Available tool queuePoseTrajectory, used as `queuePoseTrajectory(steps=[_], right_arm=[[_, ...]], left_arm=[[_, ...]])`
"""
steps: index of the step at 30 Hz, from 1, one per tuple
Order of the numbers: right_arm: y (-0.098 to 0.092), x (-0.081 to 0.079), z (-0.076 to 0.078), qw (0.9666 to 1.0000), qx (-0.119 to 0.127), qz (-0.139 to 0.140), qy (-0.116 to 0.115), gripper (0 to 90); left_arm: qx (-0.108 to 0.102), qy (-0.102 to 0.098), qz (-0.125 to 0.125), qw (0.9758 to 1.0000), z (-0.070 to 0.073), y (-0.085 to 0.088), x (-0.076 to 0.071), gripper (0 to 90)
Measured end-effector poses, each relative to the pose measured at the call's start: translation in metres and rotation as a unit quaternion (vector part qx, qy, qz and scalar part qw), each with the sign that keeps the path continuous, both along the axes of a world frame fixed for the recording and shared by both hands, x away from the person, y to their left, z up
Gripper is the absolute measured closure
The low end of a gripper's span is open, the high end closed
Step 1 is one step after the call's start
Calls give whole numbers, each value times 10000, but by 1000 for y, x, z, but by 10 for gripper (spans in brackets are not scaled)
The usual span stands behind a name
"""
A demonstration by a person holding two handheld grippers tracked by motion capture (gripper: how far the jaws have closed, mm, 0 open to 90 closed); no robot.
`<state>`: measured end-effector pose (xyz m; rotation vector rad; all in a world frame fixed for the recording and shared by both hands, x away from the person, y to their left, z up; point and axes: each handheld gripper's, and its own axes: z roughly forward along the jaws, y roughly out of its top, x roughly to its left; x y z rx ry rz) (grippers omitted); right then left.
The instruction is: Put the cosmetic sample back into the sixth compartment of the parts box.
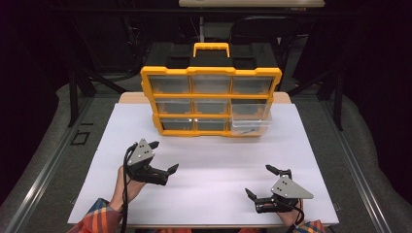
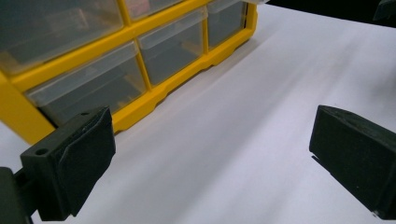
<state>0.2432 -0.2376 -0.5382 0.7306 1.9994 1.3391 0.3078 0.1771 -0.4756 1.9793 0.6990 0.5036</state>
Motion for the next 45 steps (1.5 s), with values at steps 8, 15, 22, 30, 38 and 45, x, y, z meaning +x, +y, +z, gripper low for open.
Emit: queuePoseTrajectory(steps=[8, 15, 22, 30, 38, 45], right_arm=[[-1, -1, 1, 10000, 22, -34, -29, 4], [0, -1, 0, 10000, 12, -34, -15, 4], [-1, -1, 0, 10000, 33, -53, -12, 4], [-1, 0, 0, 10000, 19, -43, -18, 4], [-2, -2, 1, 10000, 31, -69, -53, 4], [-1, -2, 2, 10000, 32, -17, -76, 3]], left_arm=[[-66, 164, 257, 9995, -18, 20, -9, 2], [-168, 228, 461, 9985, -28, 37, -16, 2], [-204, 290, 579, 9977, -41, 48, -21, 2], [-154, 360, 664, 9970, -55, 51, -27, 1], [-86, 284, 684, 9972, -66, 48, -32, 1], [-111, 310, 672, 9972, -72, 49, -33, 1]])
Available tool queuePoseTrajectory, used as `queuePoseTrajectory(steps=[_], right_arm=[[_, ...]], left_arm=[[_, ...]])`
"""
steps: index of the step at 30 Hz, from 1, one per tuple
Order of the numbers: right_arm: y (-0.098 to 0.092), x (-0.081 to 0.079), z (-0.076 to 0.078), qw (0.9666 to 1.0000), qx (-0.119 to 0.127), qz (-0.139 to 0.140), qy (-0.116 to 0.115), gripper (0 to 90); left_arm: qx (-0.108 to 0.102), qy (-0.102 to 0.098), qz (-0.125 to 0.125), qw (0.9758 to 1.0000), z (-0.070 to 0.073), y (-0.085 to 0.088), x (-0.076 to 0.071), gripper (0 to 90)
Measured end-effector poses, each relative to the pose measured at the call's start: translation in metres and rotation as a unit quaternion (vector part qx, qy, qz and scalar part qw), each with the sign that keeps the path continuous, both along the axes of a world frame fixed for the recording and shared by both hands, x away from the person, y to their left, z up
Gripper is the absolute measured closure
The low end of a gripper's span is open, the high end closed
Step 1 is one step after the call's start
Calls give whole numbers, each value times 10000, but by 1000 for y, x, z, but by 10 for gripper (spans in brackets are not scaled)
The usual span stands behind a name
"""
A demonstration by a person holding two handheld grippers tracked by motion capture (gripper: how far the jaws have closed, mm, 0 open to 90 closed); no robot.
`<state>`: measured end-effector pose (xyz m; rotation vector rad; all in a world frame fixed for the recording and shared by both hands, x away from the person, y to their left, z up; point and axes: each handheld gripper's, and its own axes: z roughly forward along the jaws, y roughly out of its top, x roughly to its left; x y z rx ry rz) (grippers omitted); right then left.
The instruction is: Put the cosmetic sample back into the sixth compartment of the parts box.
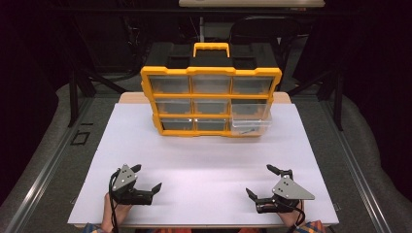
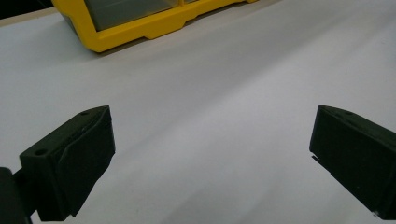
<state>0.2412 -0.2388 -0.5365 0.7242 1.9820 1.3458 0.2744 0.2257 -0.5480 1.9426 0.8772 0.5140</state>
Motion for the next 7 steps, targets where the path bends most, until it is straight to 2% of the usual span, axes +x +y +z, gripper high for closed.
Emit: queuePoseTrajectory(steps=[7], right_arm=[[-1, 0, 0, 10000, -25, 4, 14, 4]], left_arm=[[2, -37, 3, 10000, 0, -1, 0, 1]])
